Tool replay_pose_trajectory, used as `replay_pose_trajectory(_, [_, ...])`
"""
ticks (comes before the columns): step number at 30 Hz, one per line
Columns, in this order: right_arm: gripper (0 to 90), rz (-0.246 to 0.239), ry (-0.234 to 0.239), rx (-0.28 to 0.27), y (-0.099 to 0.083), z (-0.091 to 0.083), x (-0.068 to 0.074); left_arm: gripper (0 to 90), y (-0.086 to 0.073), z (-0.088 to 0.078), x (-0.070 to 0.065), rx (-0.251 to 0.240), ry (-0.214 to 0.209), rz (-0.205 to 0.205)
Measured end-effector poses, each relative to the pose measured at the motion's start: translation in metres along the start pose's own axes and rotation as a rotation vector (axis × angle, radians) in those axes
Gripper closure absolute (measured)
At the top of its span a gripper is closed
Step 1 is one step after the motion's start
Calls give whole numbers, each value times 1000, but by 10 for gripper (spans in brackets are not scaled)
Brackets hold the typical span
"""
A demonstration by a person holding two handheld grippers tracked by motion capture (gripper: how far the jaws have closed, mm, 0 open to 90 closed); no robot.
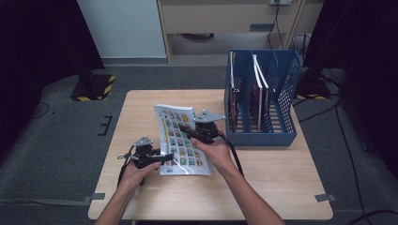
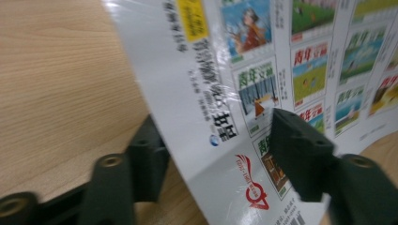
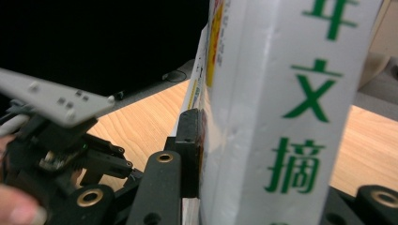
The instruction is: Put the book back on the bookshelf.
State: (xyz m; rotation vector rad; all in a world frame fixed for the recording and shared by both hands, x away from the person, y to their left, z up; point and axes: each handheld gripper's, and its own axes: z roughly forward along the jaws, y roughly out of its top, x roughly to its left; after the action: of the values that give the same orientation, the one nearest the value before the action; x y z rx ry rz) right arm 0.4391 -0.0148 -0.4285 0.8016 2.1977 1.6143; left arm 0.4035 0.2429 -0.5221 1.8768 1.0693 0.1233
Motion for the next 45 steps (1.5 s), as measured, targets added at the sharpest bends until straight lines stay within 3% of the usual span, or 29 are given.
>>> replay_pose_trajectory(2, [733, -3, 10, -10, 0, -1, 0, 535, 1, -5, 3, -18, -10, -21])
replay_pose_trajectory(8, [733, -3, 24, -18, -1, -3, -1, 634, 2, -8, 2, -27, 1, -11])
replay_pose_trajectory(20, [722, -17, 39, -6, 2, -9, -3, 658, 6, -10, -3, -37, 36, 30])
replay_pose_trajectory(35, [719, -24, 55, -50, 12, -13, -2, 689, 13, -20, -7, -92, 133, 126])
replay_pose_trajectory(45, [708, -4, 75, -94, 14, -15, -4, 700, 16, -23, -10, -106, 168, 169])
